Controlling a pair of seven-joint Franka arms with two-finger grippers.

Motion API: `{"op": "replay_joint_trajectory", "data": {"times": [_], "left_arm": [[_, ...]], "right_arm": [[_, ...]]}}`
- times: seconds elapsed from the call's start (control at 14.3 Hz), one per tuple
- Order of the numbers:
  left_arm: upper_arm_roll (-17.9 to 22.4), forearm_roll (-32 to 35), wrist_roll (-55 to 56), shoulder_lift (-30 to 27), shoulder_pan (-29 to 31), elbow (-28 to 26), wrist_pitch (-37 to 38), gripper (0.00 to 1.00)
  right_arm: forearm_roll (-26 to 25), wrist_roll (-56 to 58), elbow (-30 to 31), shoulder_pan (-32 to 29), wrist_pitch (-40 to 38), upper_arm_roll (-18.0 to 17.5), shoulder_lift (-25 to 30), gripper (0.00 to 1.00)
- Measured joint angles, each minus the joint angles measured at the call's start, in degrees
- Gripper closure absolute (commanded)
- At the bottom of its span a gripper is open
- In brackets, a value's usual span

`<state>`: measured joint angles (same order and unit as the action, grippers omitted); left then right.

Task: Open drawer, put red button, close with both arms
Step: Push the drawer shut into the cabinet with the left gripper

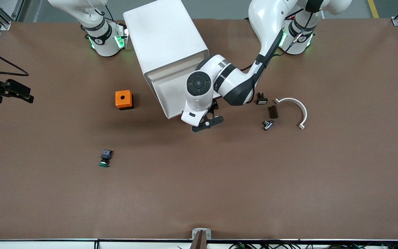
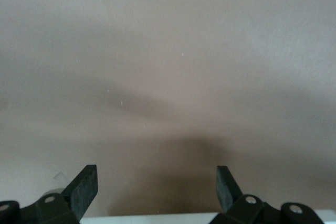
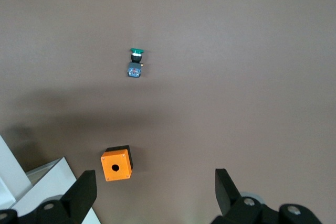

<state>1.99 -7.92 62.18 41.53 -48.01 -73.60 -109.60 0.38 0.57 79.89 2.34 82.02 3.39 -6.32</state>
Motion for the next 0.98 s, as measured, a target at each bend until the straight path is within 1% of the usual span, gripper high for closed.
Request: {"op": "replay_joint_trajectory", "data": {"times": [0.35,0.49,0.77,0.98], "left_arm": [[0.0,0.0,0.1,0.0,-2.9,-1.0,-0.1,0.01],[-0.3,0.0,1.9,0.0,-4.0,-1.0,-0.1,0.01],[-2.8,-0.3,6.3,0.0,-4.3,-1.2,-0.1,0.01],[-3.9,-2.6,8.1,0.0,-4.4,-1.6,-0.1,0.01]], "right_arm": [[0.0,0.0,-0.3,0.0,-5.0,-0.1,0.5,0.00],[0.0,0.0,-0.5,-0.1,-6.6,0.0,1.1,0.00],[-0.1,0.0,-0.5,-0.7,-8.9,0.1,1.5,0.00],[-0.1,0.1,0.1,-2.4,-7.9,0.1,1.9,0.00]]}}
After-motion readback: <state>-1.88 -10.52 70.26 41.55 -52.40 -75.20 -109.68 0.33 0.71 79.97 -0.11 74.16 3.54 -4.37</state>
